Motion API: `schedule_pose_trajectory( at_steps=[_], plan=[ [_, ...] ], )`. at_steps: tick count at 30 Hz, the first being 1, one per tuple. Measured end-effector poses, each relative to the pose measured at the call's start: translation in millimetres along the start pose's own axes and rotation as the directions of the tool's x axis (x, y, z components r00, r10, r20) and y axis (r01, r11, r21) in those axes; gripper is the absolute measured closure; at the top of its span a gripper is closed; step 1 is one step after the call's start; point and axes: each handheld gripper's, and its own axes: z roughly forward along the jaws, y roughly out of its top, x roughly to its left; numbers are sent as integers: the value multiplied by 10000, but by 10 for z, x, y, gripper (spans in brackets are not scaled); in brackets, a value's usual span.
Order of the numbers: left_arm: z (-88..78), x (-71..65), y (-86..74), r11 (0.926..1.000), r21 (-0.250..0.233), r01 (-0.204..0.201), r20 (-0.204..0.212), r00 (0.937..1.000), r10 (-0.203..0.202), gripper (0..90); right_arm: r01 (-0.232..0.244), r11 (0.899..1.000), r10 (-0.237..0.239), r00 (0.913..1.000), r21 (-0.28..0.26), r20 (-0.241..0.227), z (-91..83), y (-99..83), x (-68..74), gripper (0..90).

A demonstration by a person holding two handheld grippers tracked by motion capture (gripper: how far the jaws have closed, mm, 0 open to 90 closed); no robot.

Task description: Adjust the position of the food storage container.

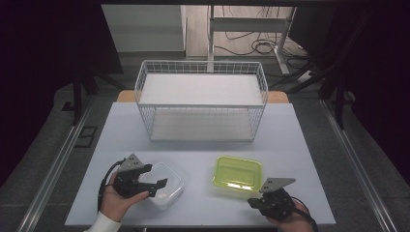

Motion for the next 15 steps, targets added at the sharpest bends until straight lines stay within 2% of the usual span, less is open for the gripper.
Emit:
schedule_pose_trajectory(
  at_steps=[4, 5, 15],
  plan=[
    [1, -8, 3, 10000, 8, -27, 17, 10000, 27, 200, 38, 9997, -38, 10000, 235, 5, 88, 20, 4, 893],
    [7, -10, 3, 10000, 19, -50, 27, 10000, 50, 200, 177, 9992, -176, 9998, 347, -7, 126, 54, 20, 892],
    [23, -17, -1, 9999, 73, -79, 34, 10000, 78, 199, 141, 9987, -150, 9997, 497, 171, 191, 88, -29, 893]
  ],
)
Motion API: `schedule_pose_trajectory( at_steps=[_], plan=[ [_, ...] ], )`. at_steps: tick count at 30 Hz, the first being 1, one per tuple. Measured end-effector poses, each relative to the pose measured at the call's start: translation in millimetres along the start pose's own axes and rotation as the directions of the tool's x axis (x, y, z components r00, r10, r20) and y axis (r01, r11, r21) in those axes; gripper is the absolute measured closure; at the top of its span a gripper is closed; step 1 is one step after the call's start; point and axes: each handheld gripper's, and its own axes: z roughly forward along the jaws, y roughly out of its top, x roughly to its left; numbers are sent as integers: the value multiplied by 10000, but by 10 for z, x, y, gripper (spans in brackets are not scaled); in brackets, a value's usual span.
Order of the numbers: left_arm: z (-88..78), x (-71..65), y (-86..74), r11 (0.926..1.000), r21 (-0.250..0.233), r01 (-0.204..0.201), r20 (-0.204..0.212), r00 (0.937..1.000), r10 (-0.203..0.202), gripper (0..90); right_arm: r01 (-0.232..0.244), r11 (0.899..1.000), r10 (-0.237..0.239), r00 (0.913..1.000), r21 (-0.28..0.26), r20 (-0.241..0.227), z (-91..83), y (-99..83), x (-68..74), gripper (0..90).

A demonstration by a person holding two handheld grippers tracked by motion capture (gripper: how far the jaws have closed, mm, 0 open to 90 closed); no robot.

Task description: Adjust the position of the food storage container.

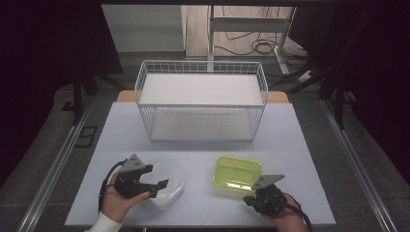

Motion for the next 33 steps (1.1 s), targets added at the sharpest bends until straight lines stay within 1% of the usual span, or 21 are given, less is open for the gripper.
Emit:
schedule_pose_trajectory(
  at_steps=[2, 9, 13, 15, 18, 19, 20, 22, 23, 26, 30, 33],
  plan=[
    [5, 2, 0, 10000, 9, 3, 2, 10000, -3, 199, 34, 10000, -34, 9999, 1, 150, 31, 36, -19, 893],
    [5, -5, 1, 10000, 14, -4, -5, 10000, 4, 203, 73, 9999, -76, 9991, 78, 418, 118, 150, -91, 893],
    [-1, -11, 3, 10000, -34, 7, 16, 10000, -7, 203, 60, 10000, -60, 9982, -4, 594, 154, 207, -140, 893],
    [-1, -11, 3, 10000, -35, 12, 18, 10000, -12, 203, 11, 10000, -10, 9981, -18, 616, 165, 226, -153, 894],
    [-3, -6, 5, 10000, -40, -11, 20, 10000, 11, 203, -12, 9999, 19, 9980, -112, 635, 233, 319, -199, 894],
    [-4, -4, 5, 10000, -37, -15, 14, 10000, 15, 203, -12, 9999, 19, 9980, -112, 635, 233, 319, -199, 894],
    [-6, 0, 4, 10000, -38, -2, 17, 10000, 2, 203, -84, 9998, 93, 9978, -154, 653, 265, 363, -224, 893],
    [-8, -1, 2, 10000, -54, 23, 3, 10000, -23, 203, -111, 9998, 123, 9975, -182, 689, 278, 378, -233, 894],
    [-11, 1, 2, 10000, -61, 25, -7, 10000, -25, 202, -168, 9995, 185, 9972, -249, 724, 318, 419, -271, 894],
    [-15, 6, 2, 10000, -69, 10, 0, 10000, -10, 202, -236, 9994, 258, 9964, -272, 806, 365, 467, -302, 894],
    [-16, 11, 2, 10000, -65, 18, 3, 10000, -18, 202, -294, 9990, 323, 9955, -337, 891, 395, 501, -334, 893],
    [-21, 12, 2, 10000, -75, 29, 5, 10000, -29, 202, -321, 9988, 355, 9951, -375, 921, 379, 495, -337, 894]
  ],
)
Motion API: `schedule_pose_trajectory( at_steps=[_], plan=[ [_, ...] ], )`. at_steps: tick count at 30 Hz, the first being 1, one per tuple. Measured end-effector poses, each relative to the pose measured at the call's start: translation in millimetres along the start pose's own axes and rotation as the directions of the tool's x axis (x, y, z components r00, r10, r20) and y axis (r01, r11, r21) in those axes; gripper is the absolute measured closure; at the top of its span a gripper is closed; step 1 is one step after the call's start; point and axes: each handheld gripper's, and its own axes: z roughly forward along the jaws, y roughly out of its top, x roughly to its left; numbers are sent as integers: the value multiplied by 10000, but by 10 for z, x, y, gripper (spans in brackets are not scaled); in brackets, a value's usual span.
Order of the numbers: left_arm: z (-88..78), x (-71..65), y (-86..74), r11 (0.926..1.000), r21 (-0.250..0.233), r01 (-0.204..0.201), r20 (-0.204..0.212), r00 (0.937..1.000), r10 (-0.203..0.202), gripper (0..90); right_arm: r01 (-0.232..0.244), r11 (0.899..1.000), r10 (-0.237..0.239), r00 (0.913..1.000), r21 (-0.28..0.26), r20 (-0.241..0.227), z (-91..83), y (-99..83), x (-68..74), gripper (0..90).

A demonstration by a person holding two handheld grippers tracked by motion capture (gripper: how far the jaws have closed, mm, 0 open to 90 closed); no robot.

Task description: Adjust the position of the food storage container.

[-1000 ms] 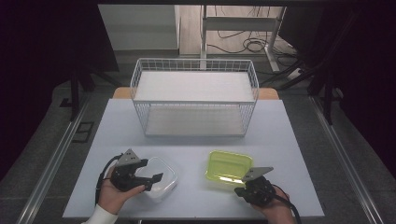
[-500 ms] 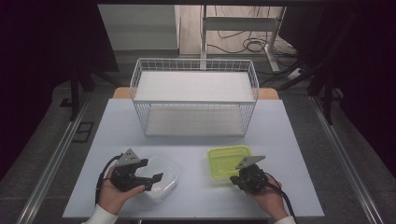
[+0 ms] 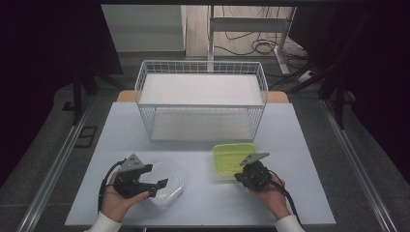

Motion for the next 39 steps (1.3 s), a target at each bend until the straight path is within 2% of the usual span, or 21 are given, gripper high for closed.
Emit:
schedule_pose_trajectory(
  at_steps=[3, 4, 5, 6, 7, 8, 11, 13, 15, 16, 19, 23, 25, 30, 38, 39],
  plan=[
    [-27, -2, 8, 10000, -85, -4, -17, 10000, 4, 201, -72, 9997, 70, 9999, -248, -85, -100, -25, 6, 894],
    [-53, -3, 16, 9998, -180, 7, -32, 10000, -8, 200, -102, 9989, 99, 9999, -458, -76, -235, -73, -14, 894],
    [-66, 0, 20, 9997, -232, 19, -46, 10000, -20, 200, -175, 9985, 174, 9998, -525, -17, -287, -95, -31, 894],
    [-66, 0, 20, 9997, -232, 19, -46, 10000, -20, 200, -175, 9985, 174, 9998, -525, -17, -287, -95, -31, 894],
    [-79, 2, 25, 9996, -278, 56, -56, 10000, -58, 200, -295, 9975, 301, 9995, -646, 87, -357, -124, -69, 893],
    [-87, 4, 29, 9994, -327, 143, -112, 9998, -147, 199, -667, 9926, 707, 9968, -1017, 362, -508, -184, -206, 894],
    [-79, 6, 41, 9991, -305, 282, -118, 9995, -286, 199, -1071, 9861, 1181, 9895, -1267, 827, -641, -235, -398, 894],
    [-71, 3, 51, 9992, -302, 280, -78, 9996, -283, 199, -1236, 9857, 1387, 9812, -1146, 1346, -661, -254, -543, 894],
    [-67, 1, 55, 9992, -308, 273, -68, 9996, -275, 199, -1334, 9842, 1496, 9781, -1163, 1445, -647, -262, -585, 894],
    [-63, -3, 55, 9990, -325, 304, -63, 9995, -306, 198, -1535, 9833, 1687, 9704, -979, 1730, -583, -279, -692, 894],
    [-66, 1, 50, 9989, -363, 283, -134, 9995, -288, 196, -1669, 9834, 1790, 9572, -714, 2276, -478, -265, -757, 895],
    [-78, 18, 51, 9987, -394, 319, -152, 9994, -325, 194, -1572, 9871, 1602, 9594, -317, 2323, -312, -157, -746, 894],
    [-85, 21, 50, 9985, -428, 350, -193, 9992, -359, 193, -1694, 9853, 1704, 9599, -239, 2228, -247, -101, -738, 895],
    [-91, 31, 41, 9983, -432, 388, -137, 9991, -394, 192, -1577, 9874, 1569, 9627, -140, 2203, -208, -29, -678, 894],
    [-61, 25, 38, 9986, -369, 367, -139, 9992, -373, 192, -1121, 9936, 1125, 9760, -127, 1864, -53, 155, -478, 895],
    [-53, 25, 31, 9986, -333, 401, -135, 9991, -406, 192, -1014, 9948, 1013, 9798, -79, 1725, 13, 204, -394, 895]
  ],
)
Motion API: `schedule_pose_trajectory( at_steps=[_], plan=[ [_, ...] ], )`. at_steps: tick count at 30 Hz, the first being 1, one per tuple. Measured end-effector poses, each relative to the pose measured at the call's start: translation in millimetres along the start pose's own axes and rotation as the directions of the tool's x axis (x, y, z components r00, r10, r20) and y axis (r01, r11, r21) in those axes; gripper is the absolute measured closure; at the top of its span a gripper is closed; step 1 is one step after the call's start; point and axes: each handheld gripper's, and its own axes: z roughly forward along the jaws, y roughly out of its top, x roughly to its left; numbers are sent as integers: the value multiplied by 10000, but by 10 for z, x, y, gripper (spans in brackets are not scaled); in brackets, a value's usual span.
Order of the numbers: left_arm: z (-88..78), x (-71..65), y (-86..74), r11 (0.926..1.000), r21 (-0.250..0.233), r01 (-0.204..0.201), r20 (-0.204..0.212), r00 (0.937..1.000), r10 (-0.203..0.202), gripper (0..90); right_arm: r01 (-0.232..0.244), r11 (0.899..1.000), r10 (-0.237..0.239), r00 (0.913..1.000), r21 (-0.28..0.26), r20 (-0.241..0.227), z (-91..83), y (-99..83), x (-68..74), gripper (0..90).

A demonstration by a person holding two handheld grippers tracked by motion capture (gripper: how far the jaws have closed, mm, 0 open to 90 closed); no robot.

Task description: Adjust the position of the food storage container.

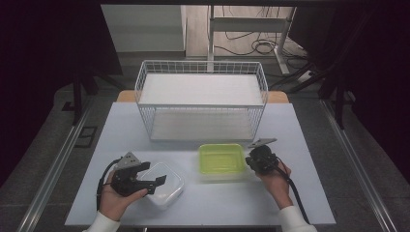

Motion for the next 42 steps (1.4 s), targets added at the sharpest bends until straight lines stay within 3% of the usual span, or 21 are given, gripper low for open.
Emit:
schedule_pose_trajectory(
  at_steps=[8, 12, 18, 21, 22, 23, 24, 25, 26, 27, 28, 29, 31, 35, 38, 42],
  plan=[
    [-9, 55, 4, 9999, -59, 133, -12, 9999, -133, 194, 440, 9990, -439, 9988, 58, -196, 154, 96, 207, 894],
    [-52, 82, 8, 9995, -236, 187, -44, 9998, -188, 198, 241, 9993, -244, 9996, -272, -112, 71, 88, 182, 894],
    [-97, 88, 39, 9985, -431, 323, -12, 9995, -324, 201, 12, 9980, -38, 9991, -633, -416, -70, 43, 158, 891],
    [-113, 78, 46, 9982, -439, 411, -12, 9992, -412, 202, -219, 9969, 177, 9983, -757, -557, -119, 20, 133, 827],
    [-116, 73, 51, 9979, -442, 479, -5, 9988, -479, 204, -430, 9949, 370, 9971, -908, -663, -174, -7, 103, 661],
    [-117, 68, 57, 9977, -427, 529, 4, 9986, -529, 204, -430, 9949, 370, 9971, -908, -663, -174, -7, 103, 661],
    [-108, 60, 77, 9976, -387, 581, 59, 9983, -579, 205, -650, 9914, 589, 9966, -1133, -571, -245, -37, 80, 511],
    [-108, 60, 77, 9976, -387, 581, 59, 9983, -579, 205, -650, 9914, 589, 9966, -1133, -571, -245, -37, 80, 511],
    [-98, 52, 95, 9977, -371, 573, 80, 9983, -570, 205, -704, 9903, 642, 9964, -1198, -547, -271, -47, 70, 463],
    [-91, 43, 110, 9979, -346, 552, 105, 9984, -548, 206, -969, 9862, 885, 9938, -1339, -675, -336, -76, 42, 361],
    [-85, 36, 118, 9982, -329, 510, 134, 9986, -506, 206, -969, 9862, 885, 9938, -1339, -675, -336, -76, 42, 361],
    [-71, 23, 139, 9983, -277, 506, 163, 9986, -501, 207, -1148, 9827, 1044, 9915, -1452, -776, -383, -98, 19, 300],
    [-43, 23, 165, 9977, -257, 633, 223, 9978, -627, 215, -1267, 9810, 1132, 9888, -1468, -971, -406, -105, 1, 276],
    [4, 27, 231, 9974, -214, 689, 232, 9974, -685, 216, -1013, 9844, 831, 9884, -1439, -1271, -429, -79, -4, 258],
    [11, 44, 269, 9967, -270, 764, 265, 9968, -757, 216, -987, 9806, 732, 9858, -1693, -1509, -432, -55, 12, 237],
    [-2, 87, 286, 9945, -265, 1012, 291, 9945, -1004, 221, -1073, 9778, 806, 9855, -1802, -1493, -418, -3, 6, 230]
  ],
)
